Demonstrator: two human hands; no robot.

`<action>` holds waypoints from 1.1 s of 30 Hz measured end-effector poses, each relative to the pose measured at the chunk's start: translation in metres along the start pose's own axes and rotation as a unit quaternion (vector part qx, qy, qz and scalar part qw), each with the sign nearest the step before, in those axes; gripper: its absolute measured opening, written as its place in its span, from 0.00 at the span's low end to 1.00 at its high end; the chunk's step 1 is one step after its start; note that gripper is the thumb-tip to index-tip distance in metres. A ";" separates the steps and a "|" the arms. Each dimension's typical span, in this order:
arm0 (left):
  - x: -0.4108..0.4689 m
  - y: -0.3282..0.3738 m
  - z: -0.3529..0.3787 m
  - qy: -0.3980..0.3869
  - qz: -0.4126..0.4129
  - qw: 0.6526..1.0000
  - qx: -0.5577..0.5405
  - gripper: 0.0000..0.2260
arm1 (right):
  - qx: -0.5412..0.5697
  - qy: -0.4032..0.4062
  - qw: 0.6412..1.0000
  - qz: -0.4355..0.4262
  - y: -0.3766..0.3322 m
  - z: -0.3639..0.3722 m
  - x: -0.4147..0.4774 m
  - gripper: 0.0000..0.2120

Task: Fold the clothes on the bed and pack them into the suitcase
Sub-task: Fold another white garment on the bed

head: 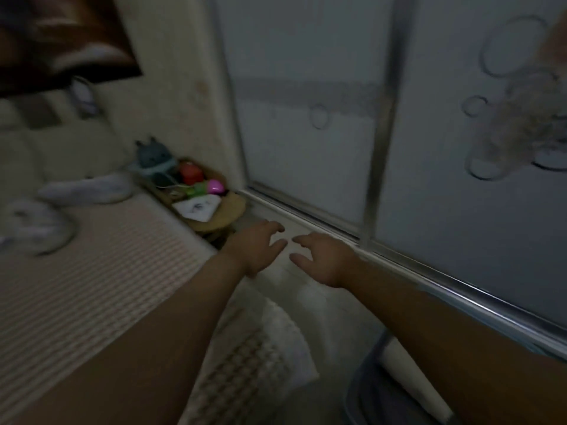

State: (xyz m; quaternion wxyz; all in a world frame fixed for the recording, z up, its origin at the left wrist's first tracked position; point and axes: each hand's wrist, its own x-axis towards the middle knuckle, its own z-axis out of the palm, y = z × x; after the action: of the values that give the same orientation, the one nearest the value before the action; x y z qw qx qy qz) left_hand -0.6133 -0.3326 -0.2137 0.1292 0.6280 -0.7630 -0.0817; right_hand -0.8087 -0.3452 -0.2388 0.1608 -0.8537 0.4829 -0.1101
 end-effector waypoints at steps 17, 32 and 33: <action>-0.311 -0.383 -0.181 0.151 -0.331 0.930 0.060 0.18 | -0.010 -0.146 0.940 -0.309 -0.488 0.157 0.171 0.28; -0.395 -0.570 -0.176 0.212 -0.434 0.875 -0.016 0.27 | 0.152 -0.155 0.903 -0.372 -0.676 0.303 0.279 0.31; -0.396 -0.571 -0.179 0.226 -0.434 0.872 -0.023 0.28 | 0.169 -0.136 0.905 -0.365 -0.681 0.305 0.282 0.23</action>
State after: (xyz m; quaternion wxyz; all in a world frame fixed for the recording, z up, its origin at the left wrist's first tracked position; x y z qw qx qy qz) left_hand 0.0464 -0.0509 -0.2441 0.2643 0.8941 -0.3617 -0.0025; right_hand -0.0227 -0.2084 -0.2522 0.3151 -0.9371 0.0847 -0.1238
